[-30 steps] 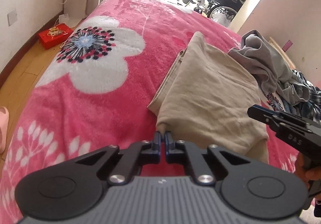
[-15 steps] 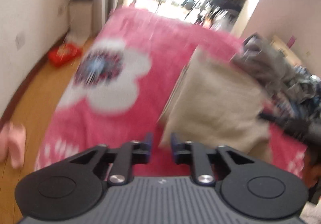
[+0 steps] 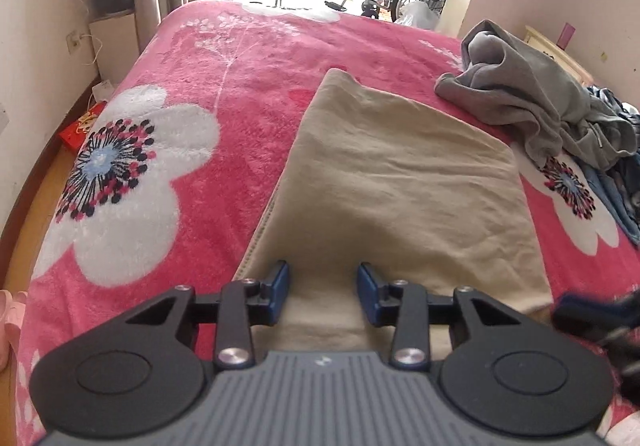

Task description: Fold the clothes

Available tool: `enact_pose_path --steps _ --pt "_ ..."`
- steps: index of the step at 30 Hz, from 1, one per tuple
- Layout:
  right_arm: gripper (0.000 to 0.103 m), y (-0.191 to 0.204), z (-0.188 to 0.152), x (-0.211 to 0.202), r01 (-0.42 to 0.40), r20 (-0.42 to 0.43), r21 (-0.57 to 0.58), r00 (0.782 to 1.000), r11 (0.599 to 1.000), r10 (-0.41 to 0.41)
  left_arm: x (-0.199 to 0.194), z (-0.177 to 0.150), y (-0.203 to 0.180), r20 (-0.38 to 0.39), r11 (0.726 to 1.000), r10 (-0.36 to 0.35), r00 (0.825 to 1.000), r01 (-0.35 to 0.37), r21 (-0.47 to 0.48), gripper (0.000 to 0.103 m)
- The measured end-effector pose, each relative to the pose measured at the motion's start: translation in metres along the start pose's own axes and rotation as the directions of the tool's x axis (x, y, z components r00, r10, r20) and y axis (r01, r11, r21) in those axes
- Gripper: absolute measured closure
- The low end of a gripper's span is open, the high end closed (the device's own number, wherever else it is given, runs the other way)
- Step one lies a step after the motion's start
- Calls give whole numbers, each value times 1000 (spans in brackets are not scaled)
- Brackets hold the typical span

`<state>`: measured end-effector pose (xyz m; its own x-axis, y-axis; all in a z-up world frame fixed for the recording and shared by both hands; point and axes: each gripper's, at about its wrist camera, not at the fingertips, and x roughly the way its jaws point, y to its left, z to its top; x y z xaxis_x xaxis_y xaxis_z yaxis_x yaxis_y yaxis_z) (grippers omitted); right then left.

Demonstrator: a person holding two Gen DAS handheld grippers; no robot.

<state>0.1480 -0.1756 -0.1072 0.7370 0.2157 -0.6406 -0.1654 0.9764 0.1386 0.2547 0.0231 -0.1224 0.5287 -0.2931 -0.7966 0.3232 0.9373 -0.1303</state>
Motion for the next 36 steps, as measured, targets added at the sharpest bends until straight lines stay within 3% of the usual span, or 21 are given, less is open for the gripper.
enact_pose_path --steps 4,6,7,12,15,17,18,21,24,28,30,32,35,36 --pt "96 -12 -38 27 -14 -223 201 973 979 60 1 3 1 -10 1000 16 1000 -16 1 59" --pt "96 -11 -54 19 9 -326 210 943 978 61 -1 3 2 -8 1000 21 1000 -21 -4 57" --pt "96 -14 -58 11 7 -337 235 939 972 75 -2 4 2 -12 1000 24 1000 -24 -8 57" --pt "93 -63 -38 -16 -9 -153 444 984 896 86 -22 16 -9 47 1000 7 999 -7 19 53" --pt "90 -96 -36 -8 -31 -94 591 990 806 107 -24 28 -22 86 998 -28 996 23 58 47" --pt "90 -105 -34 5 -61 -64 645 989 762 133 -8 33 -32 65 996 1 998 -7 89 47" --pt "90 -105 -34 14 -81 -56 645 987 760 152 0 35 -36 54 995 16 998 -22 102 47" --pt "90 -86 -52 31 -53 -164 597 969 801 186 26 32 -31 3 996 45 999 -45 71 49" --pt "91 -77 -67 19 -58 -249 598 935 799 254 26 31 -23 10 999 27 1000 -27 29 49" --pt "92 -101 -44 -4 -32 -141 614 979 789 150 24 30 -15 13 1000 13 1000 -13 0 49" --pt "91 -118 -26 0 -37 -58 644 994 764 97 26 31 -12 15 1000 11 1000 -11 -23 49" --pt "91 -122 -20 17 -39 -51 645 994 763 95 27 33 -9 20 999 10 1000 -9 -54 48" --pt "91 -101 -55 36 -54 -150 734 960 677 238 30 35 -3 25 996 5 1000 -3 -91 48" --pt "91 -92 -63 29 -60 -172 730 948 680 269 31 36 -3 27 996 2 1000 0 -91 47"
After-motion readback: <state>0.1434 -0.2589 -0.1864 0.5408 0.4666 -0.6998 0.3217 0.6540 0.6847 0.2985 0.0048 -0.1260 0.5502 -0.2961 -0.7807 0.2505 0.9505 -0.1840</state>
